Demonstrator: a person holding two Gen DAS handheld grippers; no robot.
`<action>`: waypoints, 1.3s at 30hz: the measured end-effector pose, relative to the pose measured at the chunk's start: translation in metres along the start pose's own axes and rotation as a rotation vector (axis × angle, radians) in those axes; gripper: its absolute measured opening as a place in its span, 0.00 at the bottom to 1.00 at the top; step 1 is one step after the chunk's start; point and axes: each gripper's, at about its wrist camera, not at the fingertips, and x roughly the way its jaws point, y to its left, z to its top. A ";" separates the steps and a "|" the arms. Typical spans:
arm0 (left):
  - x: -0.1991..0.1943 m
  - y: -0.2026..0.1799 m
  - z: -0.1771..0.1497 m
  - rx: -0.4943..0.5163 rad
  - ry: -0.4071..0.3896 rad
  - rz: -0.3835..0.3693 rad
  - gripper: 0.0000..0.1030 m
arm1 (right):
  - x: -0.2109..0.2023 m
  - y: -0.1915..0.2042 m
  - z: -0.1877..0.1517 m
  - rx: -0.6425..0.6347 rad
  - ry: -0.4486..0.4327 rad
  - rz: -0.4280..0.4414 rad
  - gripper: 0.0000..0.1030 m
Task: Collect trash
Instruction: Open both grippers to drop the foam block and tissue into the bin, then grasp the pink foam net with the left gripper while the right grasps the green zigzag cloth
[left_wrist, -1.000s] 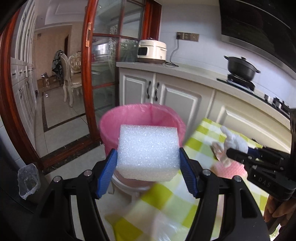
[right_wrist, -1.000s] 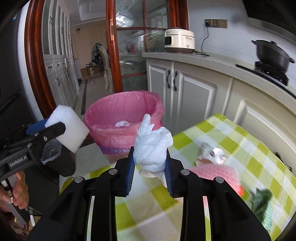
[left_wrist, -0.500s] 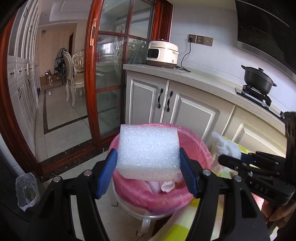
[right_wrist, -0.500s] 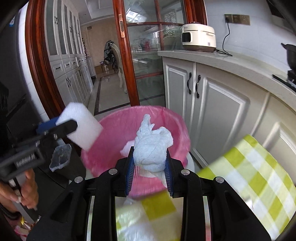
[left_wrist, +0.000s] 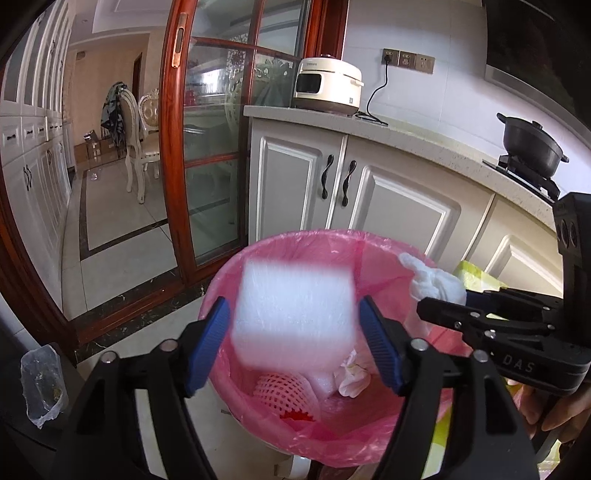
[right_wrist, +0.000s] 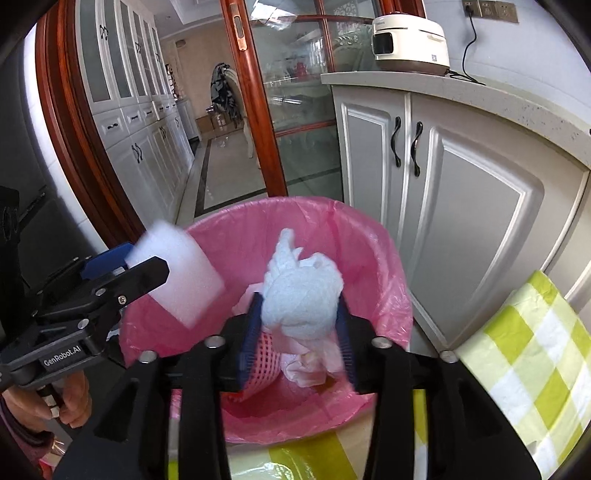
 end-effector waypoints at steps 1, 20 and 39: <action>0.000 0.000 -0.001 0.000 -0.002 0.004 0.73 | -0.002 -0.001 -0.002 0.004 -0.005 -0.001 0.51; -0.123 -0.076 -0.053 0.051 -0.071 -0.023 0.95 | -0.155 -0.011 -0.093 0.075 -0.121 -0.151 0.62; -0.135 -0.227 -0.175 0.222 0.088 -0.227 0.95 | -0.288 -0.113 -0.278 0.402 -0.141 -0.433 0.64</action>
